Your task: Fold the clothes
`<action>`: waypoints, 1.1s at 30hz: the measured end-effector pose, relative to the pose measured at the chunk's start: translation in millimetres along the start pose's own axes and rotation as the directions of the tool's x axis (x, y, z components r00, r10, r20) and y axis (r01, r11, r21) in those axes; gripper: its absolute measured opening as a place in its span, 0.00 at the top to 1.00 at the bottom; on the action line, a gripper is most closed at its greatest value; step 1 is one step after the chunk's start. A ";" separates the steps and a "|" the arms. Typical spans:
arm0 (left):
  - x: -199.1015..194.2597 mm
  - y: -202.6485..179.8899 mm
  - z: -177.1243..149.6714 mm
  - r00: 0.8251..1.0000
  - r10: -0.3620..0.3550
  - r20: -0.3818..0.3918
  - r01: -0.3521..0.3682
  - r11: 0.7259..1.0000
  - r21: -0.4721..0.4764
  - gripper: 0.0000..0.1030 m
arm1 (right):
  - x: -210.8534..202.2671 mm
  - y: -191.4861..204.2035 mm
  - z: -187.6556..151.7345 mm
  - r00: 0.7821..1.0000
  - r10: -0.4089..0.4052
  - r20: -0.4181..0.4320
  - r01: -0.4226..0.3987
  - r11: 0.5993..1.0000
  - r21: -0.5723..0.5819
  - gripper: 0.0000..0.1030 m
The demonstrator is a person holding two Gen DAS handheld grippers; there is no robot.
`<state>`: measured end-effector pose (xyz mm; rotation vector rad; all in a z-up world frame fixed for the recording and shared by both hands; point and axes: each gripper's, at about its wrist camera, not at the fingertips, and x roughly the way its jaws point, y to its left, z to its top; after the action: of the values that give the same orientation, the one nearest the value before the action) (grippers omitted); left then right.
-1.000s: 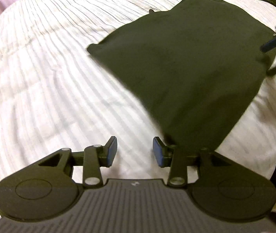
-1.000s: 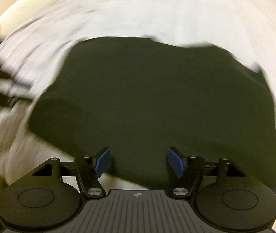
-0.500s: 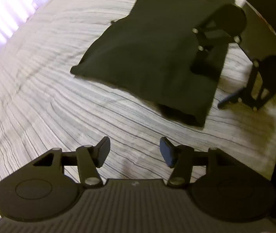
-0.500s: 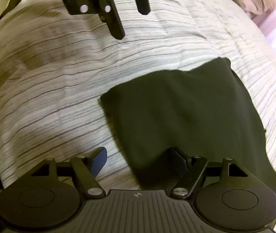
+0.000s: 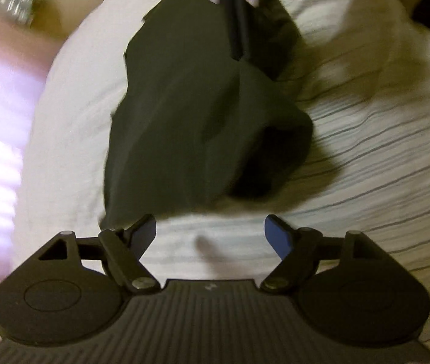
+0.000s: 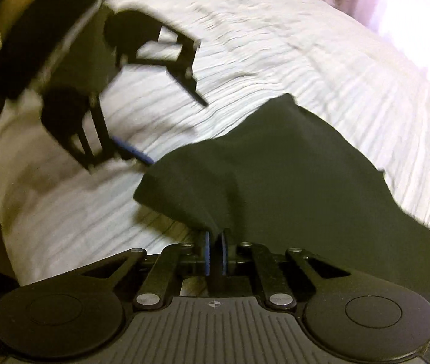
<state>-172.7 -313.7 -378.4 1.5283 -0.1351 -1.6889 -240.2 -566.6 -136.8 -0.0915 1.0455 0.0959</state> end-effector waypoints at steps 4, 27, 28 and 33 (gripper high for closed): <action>17.9 5.1 1.1 0.999 0.030 0.036 -0.033 0.996 0.080 0.19 | -17.1 -4.2 2.2 1.000 -0.004 0.024 0.002 0.998 0.064 0.99; 19.0 101.6 -3.3 0.988 -0.113 0.103 0.147 0.886 -0.440 0.19 | 54.8 80.7 -2.4 0.995 -0.100 0.025 0.102 0.944 -0.312 0.16; 19.3 106.7 -1.9 0.987 -0.115 0.109 0.153 0.875 -0.460 0.19 | 62.8 85.1 -2.6 0.993 -0.113 0.023 0.114 0.932 -0.345 0.16; 6.8 111.7 -6.3 0.988 -0.108 0.109 0.146 0.881 -0.450 0.19 | 78.6 73.3 3.4 0.991 -0.132 0.018 0.132 0.944 -0.302 0.84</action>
<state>-111.4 -387.5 -320.4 1.1323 0.3118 -1.7325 -207.2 -490.7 -205.3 -0.4400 1.0183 0.1339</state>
